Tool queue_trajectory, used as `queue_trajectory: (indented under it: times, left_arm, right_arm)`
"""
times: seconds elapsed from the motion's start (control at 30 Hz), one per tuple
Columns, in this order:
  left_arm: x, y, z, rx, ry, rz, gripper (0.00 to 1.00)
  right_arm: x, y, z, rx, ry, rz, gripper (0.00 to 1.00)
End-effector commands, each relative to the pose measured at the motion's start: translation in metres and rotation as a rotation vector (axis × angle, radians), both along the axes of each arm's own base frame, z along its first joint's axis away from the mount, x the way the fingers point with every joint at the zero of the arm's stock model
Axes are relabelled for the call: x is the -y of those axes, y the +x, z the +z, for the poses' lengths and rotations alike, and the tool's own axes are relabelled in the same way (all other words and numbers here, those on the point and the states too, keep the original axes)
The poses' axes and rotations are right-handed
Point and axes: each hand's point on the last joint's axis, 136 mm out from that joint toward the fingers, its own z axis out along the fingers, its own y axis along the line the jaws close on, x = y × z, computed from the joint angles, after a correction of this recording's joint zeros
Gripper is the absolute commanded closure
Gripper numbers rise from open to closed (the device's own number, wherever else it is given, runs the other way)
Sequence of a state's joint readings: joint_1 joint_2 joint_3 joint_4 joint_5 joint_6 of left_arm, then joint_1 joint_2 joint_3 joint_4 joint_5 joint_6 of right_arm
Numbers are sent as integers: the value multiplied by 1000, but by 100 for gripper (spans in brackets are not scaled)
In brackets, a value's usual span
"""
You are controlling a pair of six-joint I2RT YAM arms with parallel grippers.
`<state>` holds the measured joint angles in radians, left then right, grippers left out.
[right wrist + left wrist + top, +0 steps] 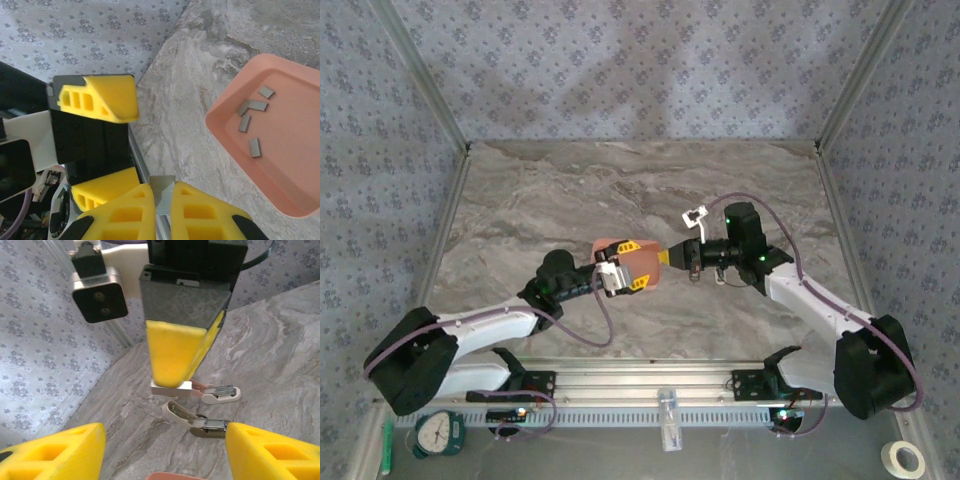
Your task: Load the staples into the stapler
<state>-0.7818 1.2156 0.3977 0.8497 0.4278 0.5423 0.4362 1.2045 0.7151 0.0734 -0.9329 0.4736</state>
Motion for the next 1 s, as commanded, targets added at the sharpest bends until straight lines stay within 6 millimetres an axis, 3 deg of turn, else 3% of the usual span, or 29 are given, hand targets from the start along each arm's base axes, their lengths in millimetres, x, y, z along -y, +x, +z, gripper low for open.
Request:
queue_trajectory:
  times: [0.0,0.37,0.97]
  left_arm:
    - [10,-5,19,65,-44,-52,37]
    - [21,-2,27,87,-73,-75,41]
    - [30,-3,30,105,-60,-101,55]
  right_arm:
    - [-4,-3,4,-10,37,28,88]
    - [-9,-11,5,-17,53,67,88]
    - [-12,-15,11,-29,91,91,88]
